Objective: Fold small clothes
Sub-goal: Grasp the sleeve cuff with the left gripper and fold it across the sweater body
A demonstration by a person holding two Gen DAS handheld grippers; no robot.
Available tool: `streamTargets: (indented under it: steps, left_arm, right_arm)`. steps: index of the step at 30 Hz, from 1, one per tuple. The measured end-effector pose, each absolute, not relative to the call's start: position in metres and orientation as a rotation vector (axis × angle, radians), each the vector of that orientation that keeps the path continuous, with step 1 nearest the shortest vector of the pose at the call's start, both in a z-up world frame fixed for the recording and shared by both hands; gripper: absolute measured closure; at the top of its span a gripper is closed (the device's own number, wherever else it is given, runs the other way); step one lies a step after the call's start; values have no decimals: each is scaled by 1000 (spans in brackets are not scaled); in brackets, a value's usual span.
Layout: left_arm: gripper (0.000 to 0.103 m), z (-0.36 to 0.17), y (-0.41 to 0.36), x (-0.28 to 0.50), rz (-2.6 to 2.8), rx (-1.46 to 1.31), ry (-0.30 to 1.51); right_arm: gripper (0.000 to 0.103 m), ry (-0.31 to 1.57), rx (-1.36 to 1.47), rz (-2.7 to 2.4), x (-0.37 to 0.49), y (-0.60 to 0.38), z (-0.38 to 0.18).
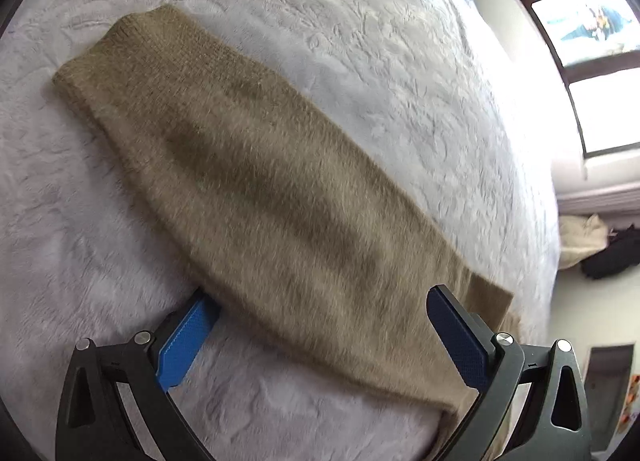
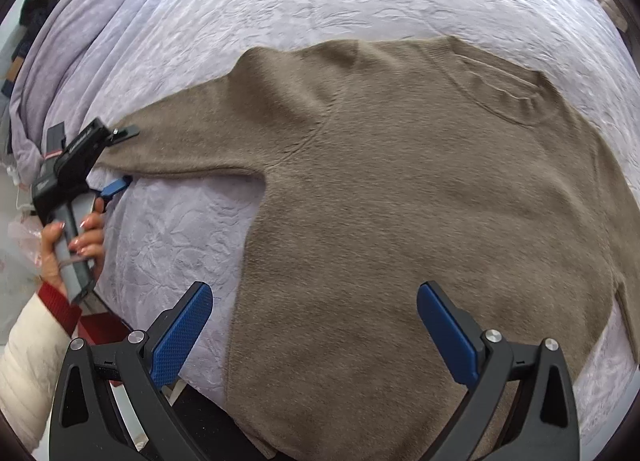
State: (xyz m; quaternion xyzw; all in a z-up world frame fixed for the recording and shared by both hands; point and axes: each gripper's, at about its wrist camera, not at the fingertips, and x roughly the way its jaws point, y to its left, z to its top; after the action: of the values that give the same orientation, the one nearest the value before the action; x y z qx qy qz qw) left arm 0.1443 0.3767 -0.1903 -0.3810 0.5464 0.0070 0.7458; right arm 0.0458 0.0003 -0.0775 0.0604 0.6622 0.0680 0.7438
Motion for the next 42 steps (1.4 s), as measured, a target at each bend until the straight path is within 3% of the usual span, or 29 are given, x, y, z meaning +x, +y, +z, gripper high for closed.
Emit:
streamTargets:
  steps: [3, 5, 7, 9, 18, 23, 27, 34, 39, 42]
  left_arm:
    - [0, -182, 371, 153, -6, -800, 1144]
    - [12, -174, 364, 158, 8, -749, 1123]
    - [63, -175, 356, 164, 13, -698, 1154]
    - [92, -175, 352, 165, 38, -648, 1172]
    - [92, -105, 312, 156, -81, -572, 1014]
    - [92, -45, 232, 156, -299, -452, 940]
    - [92, -28, 142, 160, -484, -356, 942]
    - [92, -78, -13, 124, -683, -86, 1086]
    - [92, -133, -51, 105, -608, 146, 1199]
    - [92, -134, -40, 96, -577, 183, 1226]
  right_arm:
    - [1, 1465, 111, 177, 51, 11, -83]
    - [1, 1465, 106, 192, 54, 15, -85]
    - [1, 1475, 97, 212, 56, 19, -87]
    - [1, 1475, 101, 226, 57, 21, -88]
    - [3, 1459, 140, 222, 53, 4, -85]
    - [3, 1434, 195, 158, 47, -29, -79]
    - [3, 1397, 250, 78, 39, -67, -72]
    - [3, 1356, 417, -129, 7, -163, -74]
    - [3, 1361, 469, -244, -16, -211, -85]
    - [3, 1353, 430, -244, -14, -219, -83]
